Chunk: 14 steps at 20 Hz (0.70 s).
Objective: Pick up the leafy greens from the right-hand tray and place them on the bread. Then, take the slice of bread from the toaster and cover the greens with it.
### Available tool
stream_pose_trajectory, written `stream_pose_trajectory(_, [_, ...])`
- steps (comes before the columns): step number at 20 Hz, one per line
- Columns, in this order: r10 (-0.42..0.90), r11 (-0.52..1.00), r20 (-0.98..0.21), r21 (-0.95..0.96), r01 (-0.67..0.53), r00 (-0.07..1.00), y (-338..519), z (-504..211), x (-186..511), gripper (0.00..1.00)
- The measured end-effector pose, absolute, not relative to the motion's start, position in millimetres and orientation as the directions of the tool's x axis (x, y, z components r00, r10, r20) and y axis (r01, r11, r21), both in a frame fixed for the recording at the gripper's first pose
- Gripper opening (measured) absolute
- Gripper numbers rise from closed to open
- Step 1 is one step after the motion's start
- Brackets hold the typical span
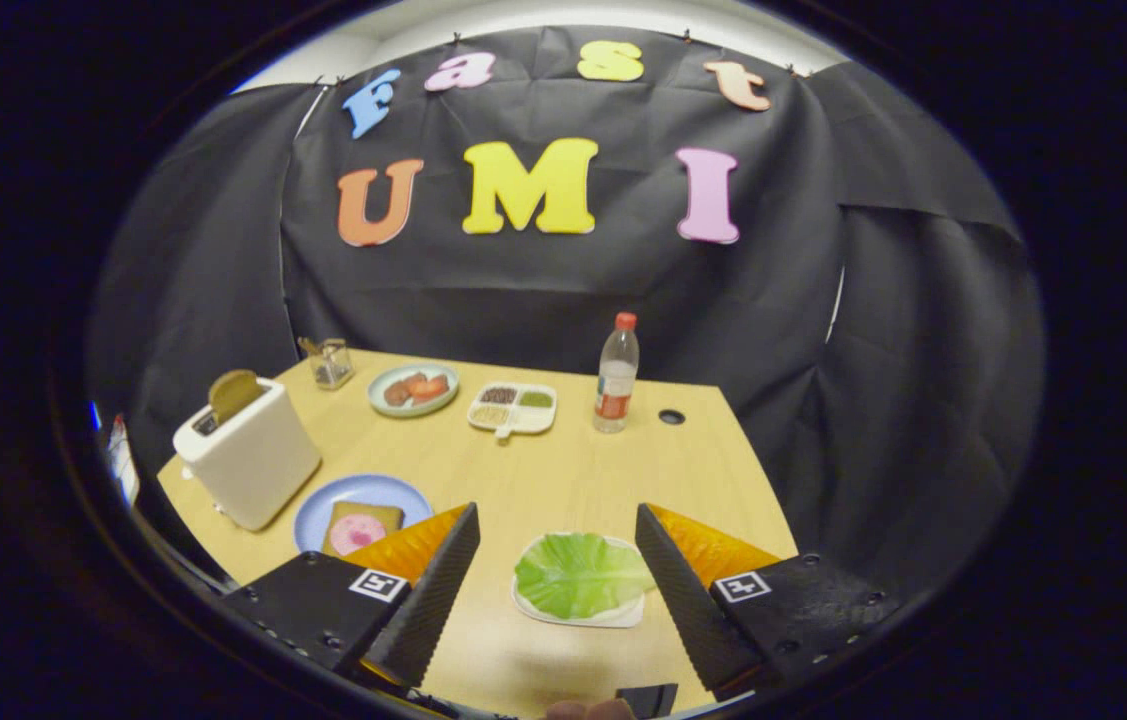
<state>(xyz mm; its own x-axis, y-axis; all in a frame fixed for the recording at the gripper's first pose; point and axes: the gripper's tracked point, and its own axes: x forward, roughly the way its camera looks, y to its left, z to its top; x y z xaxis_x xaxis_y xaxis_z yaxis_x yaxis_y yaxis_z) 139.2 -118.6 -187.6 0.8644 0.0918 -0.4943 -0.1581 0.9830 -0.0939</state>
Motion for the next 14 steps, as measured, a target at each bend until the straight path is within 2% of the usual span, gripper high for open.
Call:
stream_pose_trajectory(7, [0.101,0.965,-0.682,-0.110,-0.237,0.725,-131.6,-295.1,181.1,0.96])
stream_pose_trajectory(14, [0.075,0.949,-0.758,-0.146,-0.280,0.648,-143.6,-357.5,198.2,0.96])
